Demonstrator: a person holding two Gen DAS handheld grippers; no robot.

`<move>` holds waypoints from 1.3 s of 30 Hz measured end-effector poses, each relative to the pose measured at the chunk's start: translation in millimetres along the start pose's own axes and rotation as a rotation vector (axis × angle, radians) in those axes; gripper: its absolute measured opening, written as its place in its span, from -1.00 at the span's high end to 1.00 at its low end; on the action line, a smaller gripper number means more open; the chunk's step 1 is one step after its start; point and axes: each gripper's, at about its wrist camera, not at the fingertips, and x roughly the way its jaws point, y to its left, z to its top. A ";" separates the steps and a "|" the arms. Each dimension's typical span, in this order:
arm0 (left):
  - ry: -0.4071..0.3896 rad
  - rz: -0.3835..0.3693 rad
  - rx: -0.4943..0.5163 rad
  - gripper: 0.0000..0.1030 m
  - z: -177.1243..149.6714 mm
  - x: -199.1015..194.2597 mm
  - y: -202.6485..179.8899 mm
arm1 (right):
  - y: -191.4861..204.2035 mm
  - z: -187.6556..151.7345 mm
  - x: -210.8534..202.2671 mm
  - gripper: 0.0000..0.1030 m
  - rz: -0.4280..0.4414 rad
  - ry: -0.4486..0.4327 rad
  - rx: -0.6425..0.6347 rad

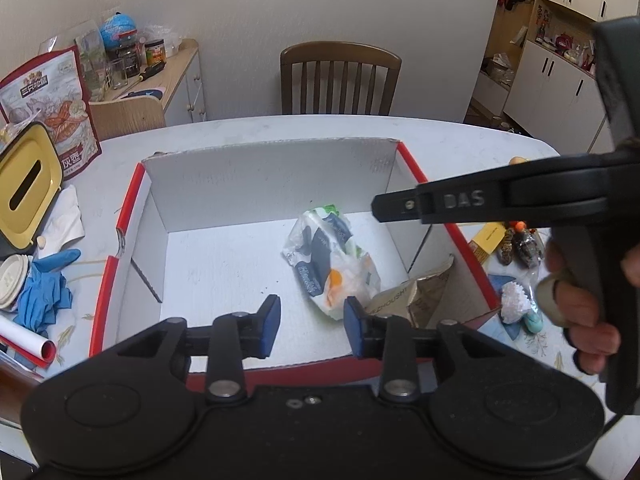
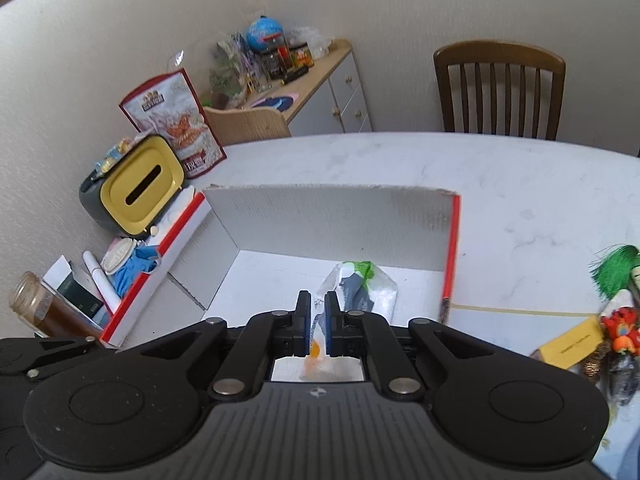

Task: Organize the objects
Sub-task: 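Carry both bags into the cardboard box and open both grippers, then move both grippers back over the pile of items on the table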

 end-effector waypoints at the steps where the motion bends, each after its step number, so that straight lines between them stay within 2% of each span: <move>1: -0.003 0.002 0.002 0.30 0.6 -1.1 -1.5 | -1.3 -0.4 -5.0 0.89 0.002 -0.007 0.001; 24: -0.076 -0.018 0.079 -0.21 12.2 -30.5 -71.0 | -48.8 -37.3 -133.5 0.86 -0.038 -0.160 0.005; 30: -0.083 -0.027 0.092 -0.25 12.4 -33.1 -90.6 | -79.2 -58.2 -162.1 0.60 -0.117 -0.188 0.037; 34: -0.080 -0.033 0.105 -0.36 11.2 -32.1 -104.7 | -103.9 -71.7 -178.8 0.38 -0.156 -0.194 0.075; 36: -0.078 -0.036 0.112 -0.39 10.4 -31.4 -111.9 | -115.9 -78.0 -186.1 0.24 -0.175 -0.194 0.099; 38: -0.077 -0.040 0.120 -0.45 9.0 -30.3 -119.2 | -127.5 -84.6 -194.2 -0.04 -0.196 -0.202 0.119; 39: -0.077 -0.041 0.124 -0.48 8.5 -29.6 -122.9 | -132.5 -87.9 -197.9 -0.06 -0.206 -0.206 0.124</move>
